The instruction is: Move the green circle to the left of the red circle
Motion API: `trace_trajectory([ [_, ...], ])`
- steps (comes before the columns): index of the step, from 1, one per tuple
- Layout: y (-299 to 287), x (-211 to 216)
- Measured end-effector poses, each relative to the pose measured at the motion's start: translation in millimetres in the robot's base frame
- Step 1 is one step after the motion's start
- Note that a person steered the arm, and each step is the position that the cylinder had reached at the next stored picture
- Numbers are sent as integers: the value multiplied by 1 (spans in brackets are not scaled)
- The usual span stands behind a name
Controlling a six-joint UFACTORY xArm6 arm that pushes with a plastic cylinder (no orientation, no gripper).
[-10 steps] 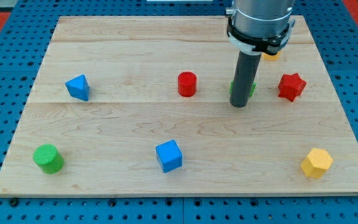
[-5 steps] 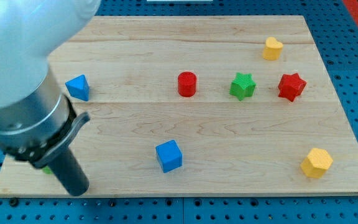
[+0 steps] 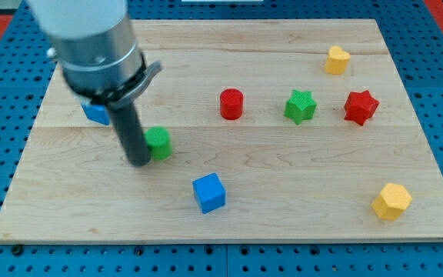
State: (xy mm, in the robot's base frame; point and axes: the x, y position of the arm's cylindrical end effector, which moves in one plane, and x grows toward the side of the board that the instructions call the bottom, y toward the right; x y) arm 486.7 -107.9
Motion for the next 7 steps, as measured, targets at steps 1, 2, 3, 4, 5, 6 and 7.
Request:
trace_trajectory([
  [1,41,-23],
  [2,56,-25],
  [3,94,-15],
  [4,98,-31],
  [5,69,-48],
  [6,40,-46],
  [7,38,-47],
])
